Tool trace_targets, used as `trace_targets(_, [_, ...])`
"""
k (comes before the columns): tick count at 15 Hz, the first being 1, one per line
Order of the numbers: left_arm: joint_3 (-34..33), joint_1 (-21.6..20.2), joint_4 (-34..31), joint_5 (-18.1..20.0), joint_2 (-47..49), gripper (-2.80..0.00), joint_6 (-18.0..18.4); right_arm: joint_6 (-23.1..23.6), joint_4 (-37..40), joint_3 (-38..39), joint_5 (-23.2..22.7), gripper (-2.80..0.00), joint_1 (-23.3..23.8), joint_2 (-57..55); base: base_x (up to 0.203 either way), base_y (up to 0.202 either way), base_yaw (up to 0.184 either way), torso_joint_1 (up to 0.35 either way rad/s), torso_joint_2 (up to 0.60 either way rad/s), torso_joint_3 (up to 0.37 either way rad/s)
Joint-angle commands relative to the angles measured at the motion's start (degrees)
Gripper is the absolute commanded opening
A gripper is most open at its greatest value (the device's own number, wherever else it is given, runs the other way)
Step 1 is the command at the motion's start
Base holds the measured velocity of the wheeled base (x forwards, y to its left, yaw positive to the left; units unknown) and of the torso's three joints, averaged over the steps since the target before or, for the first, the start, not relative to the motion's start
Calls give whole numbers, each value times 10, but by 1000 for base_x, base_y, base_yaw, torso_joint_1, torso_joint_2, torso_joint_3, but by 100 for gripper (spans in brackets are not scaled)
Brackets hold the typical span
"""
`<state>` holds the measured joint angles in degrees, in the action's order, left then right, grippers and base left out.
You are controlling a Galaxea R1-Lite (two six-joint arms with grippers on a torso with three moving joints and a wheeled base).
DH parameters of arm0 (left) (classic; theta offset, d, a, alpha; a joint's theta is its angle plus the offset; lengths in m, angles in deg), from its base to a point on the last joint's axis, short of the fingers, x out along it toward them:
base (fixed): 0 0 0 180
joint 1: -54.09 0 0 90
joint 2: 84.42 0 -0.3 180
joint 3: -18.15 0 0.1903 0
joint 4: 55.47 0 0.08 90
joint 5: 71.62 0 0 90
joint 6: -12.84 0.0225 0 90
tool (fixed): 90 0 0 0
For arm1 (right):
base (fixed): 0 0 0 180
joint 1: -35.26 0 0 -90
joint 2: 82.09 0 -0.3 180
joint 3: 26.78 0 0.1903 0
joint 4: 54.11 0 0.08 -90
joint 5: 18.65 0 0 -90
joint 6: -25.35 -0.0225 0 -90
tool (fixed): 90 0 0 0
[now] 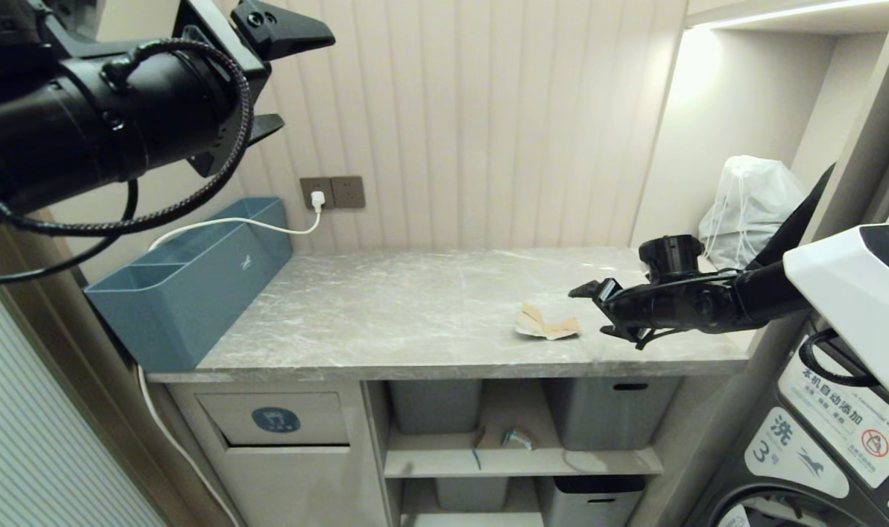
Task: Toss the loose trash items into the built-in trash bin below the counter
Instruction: Pick up the garbage
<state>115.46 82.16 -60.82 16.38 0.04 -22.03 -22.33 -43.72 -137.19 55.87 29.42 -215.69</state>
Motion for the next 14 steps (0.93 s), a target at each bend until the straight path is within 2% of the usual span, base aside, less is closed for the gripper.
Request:
trace_targets(1, [0,3,2,-9,4,0,-4,-2,3,-31,-2,0,0,-34,0,0,0,0,0,0])
trace_targets(3, [-1,8,3,-24,4,0,-18,-2,21,-58,-2,0,0,-53,0,0,0,0,0,0])
trace_targets(8, [1,12,4,-40,2,0,-19,0,55,-123,-2,0,1,-88,0,0,0,0,0,0])
trace_targets(14, [1,12,4,-42,-2,0,-19,4,71,-154,-1,0,0,-112,0,0,0,0,0,0])
